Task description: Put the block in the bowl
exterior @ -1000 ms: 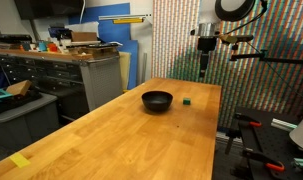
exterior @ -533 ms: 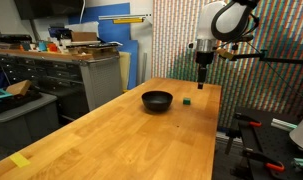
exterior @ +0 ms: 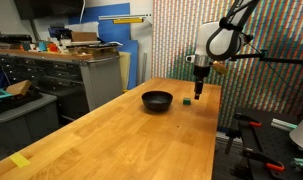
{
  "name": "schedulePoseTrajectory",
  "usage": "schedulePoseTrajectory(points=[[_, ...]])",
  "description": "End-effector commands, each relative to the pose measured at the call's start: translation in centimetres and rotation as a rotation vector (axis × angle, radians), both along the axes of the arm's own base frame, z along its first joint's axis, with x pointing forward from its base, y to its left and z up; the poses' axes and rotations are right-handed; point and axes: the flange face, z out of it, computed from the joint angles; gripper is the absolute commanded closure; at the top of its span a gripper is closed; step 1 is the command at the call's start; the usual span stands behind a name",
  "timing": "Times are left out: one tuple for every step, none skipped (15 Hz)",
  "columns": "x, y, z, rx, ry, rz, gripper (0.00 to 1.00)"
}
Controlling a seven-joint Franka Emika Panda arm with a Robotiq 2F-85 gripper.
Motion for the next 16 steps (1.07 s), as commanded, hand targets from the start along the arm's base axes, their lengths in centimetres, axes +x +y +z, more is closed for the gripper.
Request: schedulePoseTrajectory(points=[[1.9,-1.2,-2.2,-0.007,-0.037,0.006,0.00],[2.3,-1.4,-2.7,-0.008,-0.041,0.005,0.00],[2.7,-1.6,-3.2,-0.008,-0.048,0.003,0.00],[3.1,-1.8,-3.7,-0.008,-0.054,0.002,0.00],[3.5,-2.1,-4.1,-0.009,-0.057,0.001,0.00],[4.0,-2.4,-4.6,-0.012,-0.062,0.002,0.00],[4.4,-2.7,-4.9,-0.011,-0.062,0.001,0.00],[4.7,-3.1,-5.3,-0.012,-0.061,0.000,0.00],[5.0,-3.4,-5.6,-0.013,-0.058,0.000,0.00],[5.3,-3.8,-5.8,-0.013,-0.057,0.000,0.00],[5.5,-4.1,-6.1,-0.013,-0.054,0.000,0.00],[5.7,-4.4,-6.2,-0.014,-0.049,0.000,0.07],[5.8,-4.7,-6.3,-0.011,-0.044,-0.001,0.27],[5.9,-4.9,-6.3,-0.011,-0.044,-0.001,0.32],[6.1,-5.1,-6.2,-0.011,-0.044,-0.001,0.32],[6.2,-5.2,-6.0,-0.011,-0.043,0.001,0.38]])
